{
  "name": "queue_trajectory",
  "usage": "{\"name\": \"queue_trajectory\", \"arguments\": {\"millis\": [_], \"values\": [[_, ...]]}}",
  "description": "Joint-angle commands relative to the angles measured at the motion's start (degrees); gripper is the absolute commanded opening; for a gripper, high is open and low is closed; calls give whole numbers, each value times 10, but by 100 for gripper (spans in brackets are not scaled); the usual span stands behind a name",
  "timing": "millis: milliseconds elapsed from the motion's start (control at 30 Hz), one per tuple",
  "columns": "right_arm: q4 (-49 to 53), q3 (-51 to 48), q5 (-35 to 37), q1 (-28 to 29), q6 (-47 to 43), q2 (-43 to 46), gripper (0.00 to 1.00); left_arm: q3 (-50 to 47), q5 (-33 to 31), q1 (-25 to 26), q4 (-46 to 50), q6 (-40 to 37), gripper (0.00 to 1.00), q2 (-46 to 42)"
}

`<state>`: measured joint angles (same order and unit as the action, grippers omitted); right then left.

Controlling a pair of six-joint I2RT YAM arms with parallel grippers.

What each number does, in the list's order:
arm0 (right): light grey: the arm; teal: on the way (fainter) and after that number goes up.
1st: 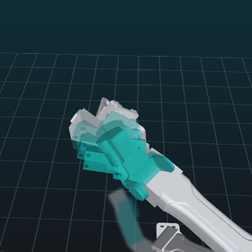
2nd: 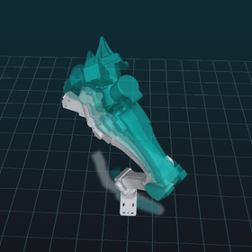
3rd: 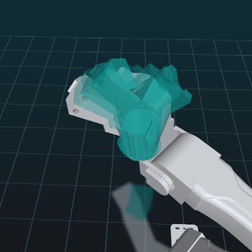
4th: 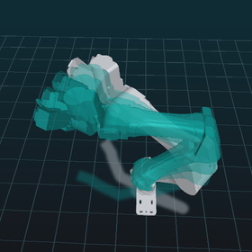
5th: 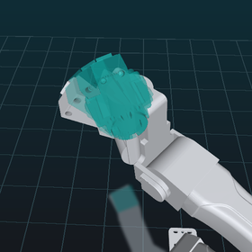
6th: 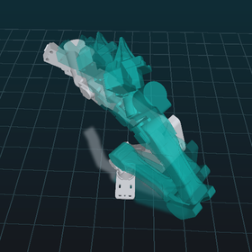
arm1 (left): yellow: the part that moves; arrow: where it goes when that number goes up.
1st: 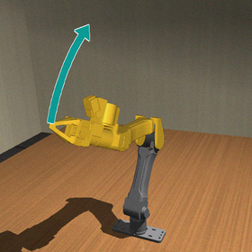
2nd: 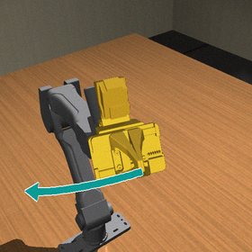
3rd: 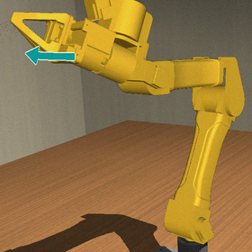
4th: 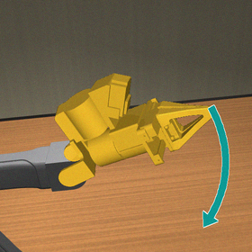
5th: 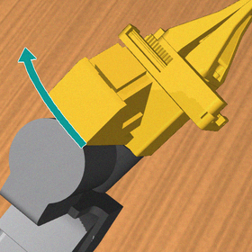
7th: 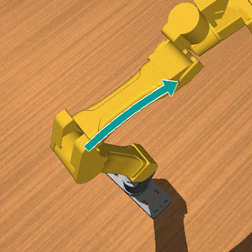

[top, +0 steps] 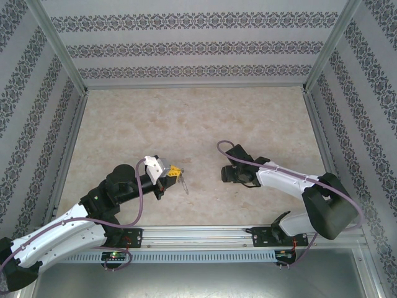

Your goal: Put the keys on the keyring

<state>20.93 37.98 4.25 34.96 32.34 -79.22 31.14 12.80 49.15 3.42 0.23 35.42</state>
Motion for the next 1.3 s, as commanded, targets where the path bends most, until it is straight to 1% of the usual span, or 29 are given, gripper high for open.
{"name": "queue_trajectory", "arguments": {"millis": [0,233,367,467,533,733,833,1033,1267], "values": [[14,6,20,-13,-20,-5,62,-2,-3,6,-34,1,0,-3],[-5,5,-13,-33,-36,-38,60,-3,-4,7,-33,0,0,-5],[-8,4,-33,-34,-38,-45,56,-2,-4,7,-33,1,0,-4],[-9,-2,-44,-31,-34,-41,49,-2,-4,7,-33,0,0,-3],[-8,-7,-48,-28,-31,-36,46,-1,-4,7,-33,1,0,-2],[-3,-21,-50,-10,-27,-17,44,-2,-5,7,-34,0,0,-1],[5,-22,-45,-2,-24,-12,39,-2,-3,7,-34,0,0,1],[8,-33,-41,2,-18,2,36,0,-2,7,-34,1,0,1],[20,-39,-35,4,-13,20,35,0,-1,7,-33,2,0,1]]}}
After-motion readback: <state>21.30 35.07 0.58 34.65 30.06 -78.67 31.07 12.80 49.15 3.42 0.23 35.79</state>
